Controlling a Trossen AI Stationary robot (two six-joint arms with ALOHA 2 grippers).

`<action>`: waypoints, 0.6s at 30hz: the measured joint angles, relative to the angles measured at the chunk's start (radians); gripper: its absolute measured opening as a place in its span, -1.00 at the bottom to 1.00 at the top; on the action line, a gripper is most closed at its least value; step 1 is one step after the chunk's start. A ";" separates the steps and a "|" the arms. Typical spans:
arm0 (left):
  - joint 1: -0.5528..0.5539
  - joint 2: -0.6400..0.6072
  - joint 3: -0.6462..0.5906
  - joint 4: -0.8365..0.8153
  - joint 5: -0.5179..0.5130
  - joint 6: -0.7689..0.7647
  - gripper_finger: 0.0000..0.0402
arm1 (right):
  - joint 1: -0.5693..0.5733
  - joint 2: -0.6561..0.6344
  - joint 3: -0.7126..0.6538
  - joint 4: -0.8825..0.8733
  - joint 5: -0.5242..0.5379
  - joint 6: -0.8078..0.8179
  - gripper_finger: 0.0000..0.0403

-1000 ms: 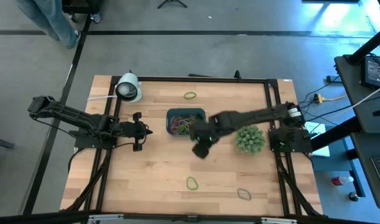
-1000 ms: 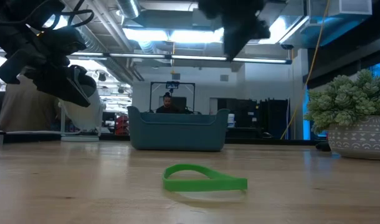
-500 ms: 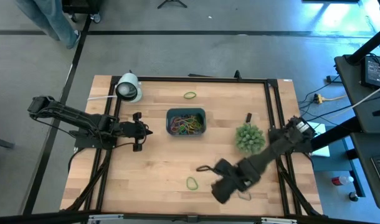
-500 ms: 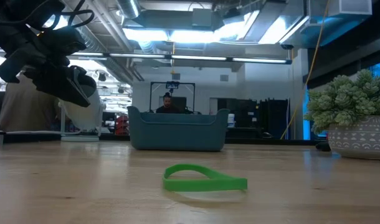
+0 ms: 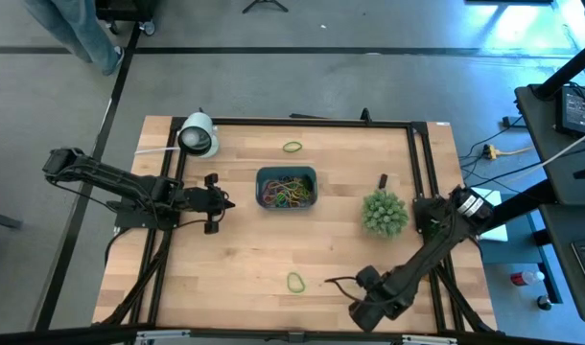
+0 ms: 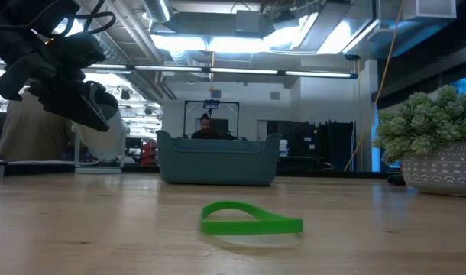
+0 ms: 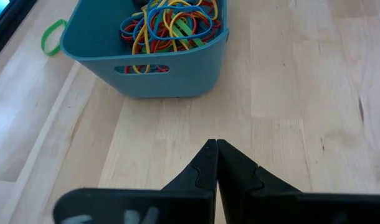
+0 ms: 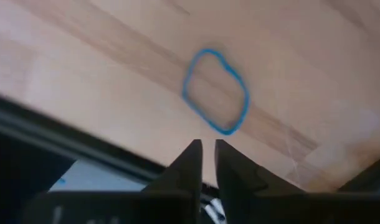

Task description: Pick and place rubber bands into bin

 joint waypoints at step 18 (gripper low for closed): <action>0.000 0.000 0.000 0.000 0.000 -0.018 -0.99 | -0.001 -0.009 -0.262 0.272 -0.021 -0.003 -0.36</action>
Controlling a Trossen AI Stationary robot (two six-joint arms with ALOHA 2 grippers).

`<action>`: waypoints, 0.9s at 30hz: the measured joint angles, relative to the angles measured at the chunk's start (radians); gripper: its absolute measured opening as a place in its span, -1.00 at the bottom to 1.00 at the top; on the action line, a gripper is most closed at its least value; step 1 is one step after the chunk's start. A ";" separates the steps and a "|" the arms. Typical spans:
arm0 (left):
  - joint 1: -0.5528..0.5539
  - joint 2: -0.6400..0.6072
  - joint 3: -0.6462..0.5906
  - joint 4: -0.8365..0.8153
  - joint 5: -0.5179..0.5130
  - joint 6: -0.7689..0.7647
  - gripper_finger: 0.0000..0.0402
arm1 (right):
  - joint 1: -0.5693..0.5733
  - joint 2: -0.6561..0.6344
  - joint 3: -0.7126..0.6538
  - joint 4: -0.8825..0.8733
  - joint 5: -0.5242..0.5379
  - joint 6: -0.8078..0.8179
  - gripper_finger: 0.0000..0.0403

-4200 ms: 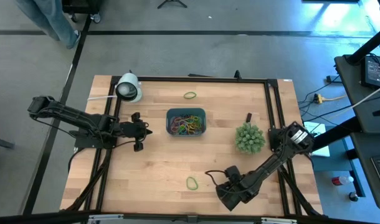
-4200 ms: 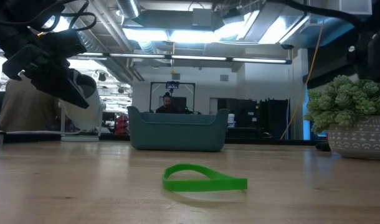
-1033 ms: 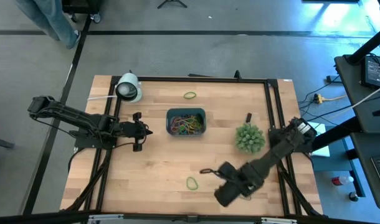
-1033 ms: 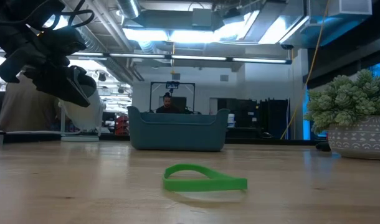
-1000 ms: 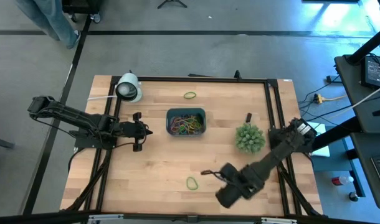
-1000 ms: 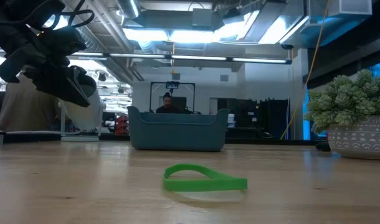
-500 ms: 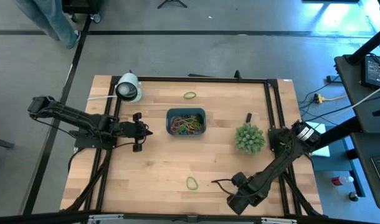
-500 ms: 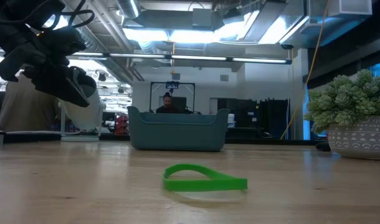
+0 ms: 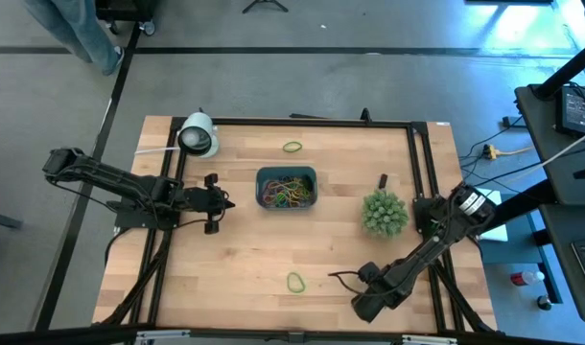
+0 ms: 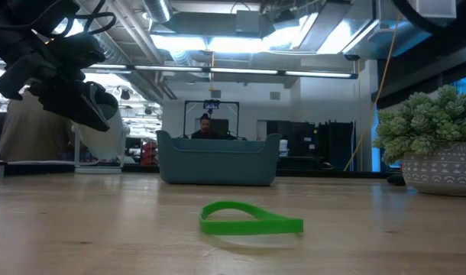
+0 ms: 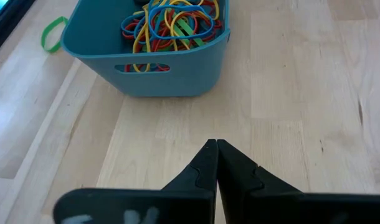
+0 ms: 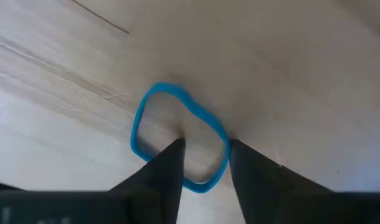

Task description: Pick and place rubber bands into bin

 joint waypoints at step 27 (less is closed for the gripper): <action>0.000 0.000 0.000 0.003 0.025 0.018 -0.99 | -0.231 0.010 0.456 -0.309 0.209 -0.478 -0.99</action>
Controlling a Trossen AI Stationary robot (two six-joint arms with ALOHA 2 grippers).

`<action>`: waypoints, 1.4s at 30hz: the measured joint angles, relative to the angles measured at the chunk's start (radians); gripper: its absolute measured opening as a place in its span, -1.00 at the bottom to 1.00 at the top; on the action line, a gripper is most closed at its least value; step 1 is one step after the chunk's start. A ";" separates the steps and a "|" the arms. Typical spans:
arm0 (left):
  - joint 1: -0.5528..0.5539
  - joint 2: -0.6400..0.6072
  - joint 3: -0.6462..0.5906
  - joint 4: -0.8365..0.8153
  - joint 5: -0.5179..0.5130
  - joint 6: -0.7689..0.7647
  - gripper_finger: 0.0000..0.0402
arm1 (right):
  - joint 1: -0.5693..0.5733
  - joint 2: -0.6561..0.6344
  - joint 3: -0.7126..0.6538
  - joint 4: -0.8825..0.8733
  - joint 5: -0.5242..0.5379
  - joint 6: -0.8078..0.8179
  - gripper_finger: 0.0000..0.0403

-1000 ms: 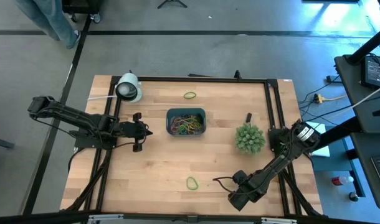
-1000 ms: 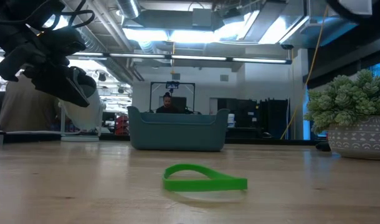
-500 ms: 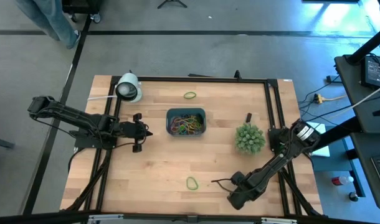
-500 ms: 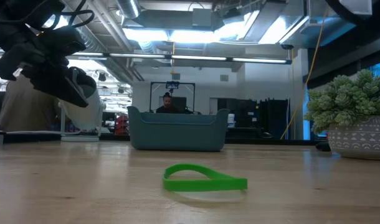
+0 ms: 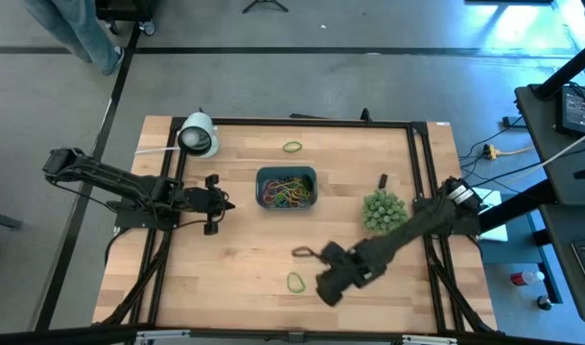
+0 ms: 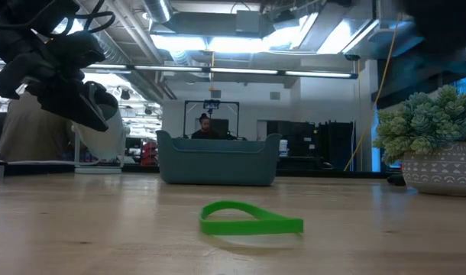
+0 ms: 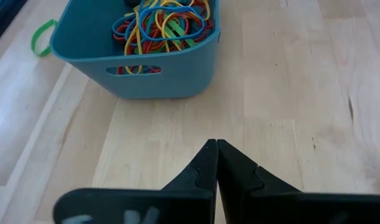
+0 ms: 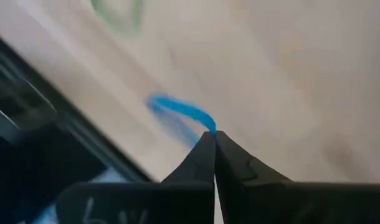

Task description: Pick and place rubber bands into bin

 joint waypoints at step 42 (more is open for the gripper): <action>0.000 0.001 0.000 0.012 0.006 0.053 -0.99 | -0.721 0.122 0.173 0.132 0.063 -0.830 -0.73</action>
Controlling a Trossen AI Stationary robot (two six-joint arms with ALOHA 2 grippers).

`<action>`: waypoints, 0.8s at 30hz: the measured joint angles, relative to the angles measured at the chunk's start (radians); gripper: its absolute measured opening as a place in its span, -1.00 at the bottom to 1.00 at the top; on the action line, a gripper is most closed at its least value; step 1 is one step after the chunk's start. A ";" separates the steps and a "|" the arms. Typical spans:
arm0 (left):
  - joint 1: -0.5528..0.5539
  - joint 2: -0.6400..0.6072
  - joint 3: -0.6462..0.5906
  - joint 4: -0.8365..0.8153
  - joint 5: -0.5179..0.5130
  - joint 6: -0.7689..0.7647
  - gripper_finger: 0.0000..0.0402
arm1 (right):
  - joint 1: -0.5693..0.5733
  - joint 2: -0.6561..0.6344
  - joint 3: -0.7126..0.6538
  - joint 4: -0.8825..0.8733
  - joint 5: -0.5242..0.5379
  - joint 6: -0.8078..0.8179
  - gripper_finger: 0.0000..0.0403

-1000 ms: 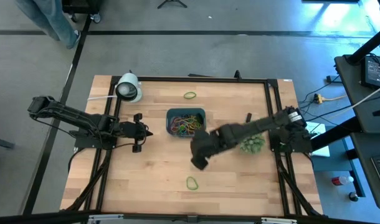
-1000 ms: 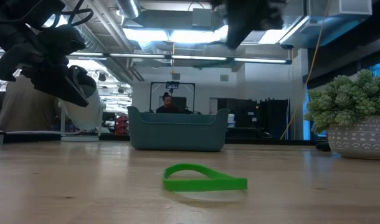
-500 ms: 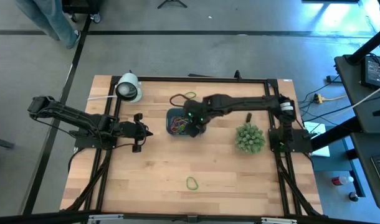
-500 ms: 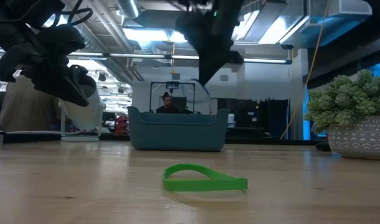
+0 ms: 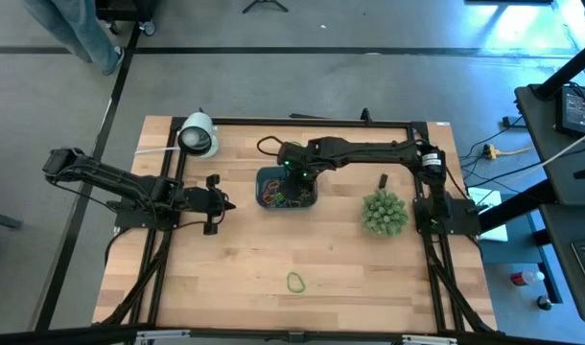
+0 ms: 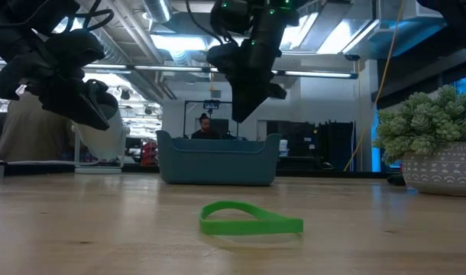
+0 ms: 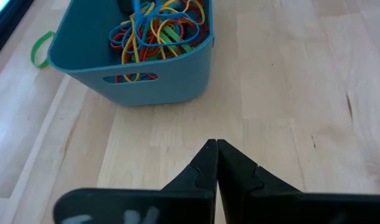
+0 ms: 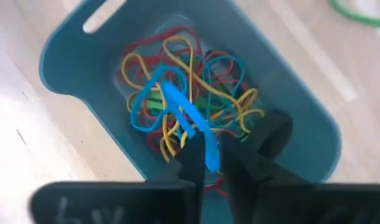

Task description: Pick and place rubber bands into bin

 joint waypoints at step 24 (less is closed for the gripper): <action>0.000 0.000 0.000 0.000 0.020 -0.038 -0.99 | 0.267 0.006 0.088 -0.306 -0.073 0.074 -0.52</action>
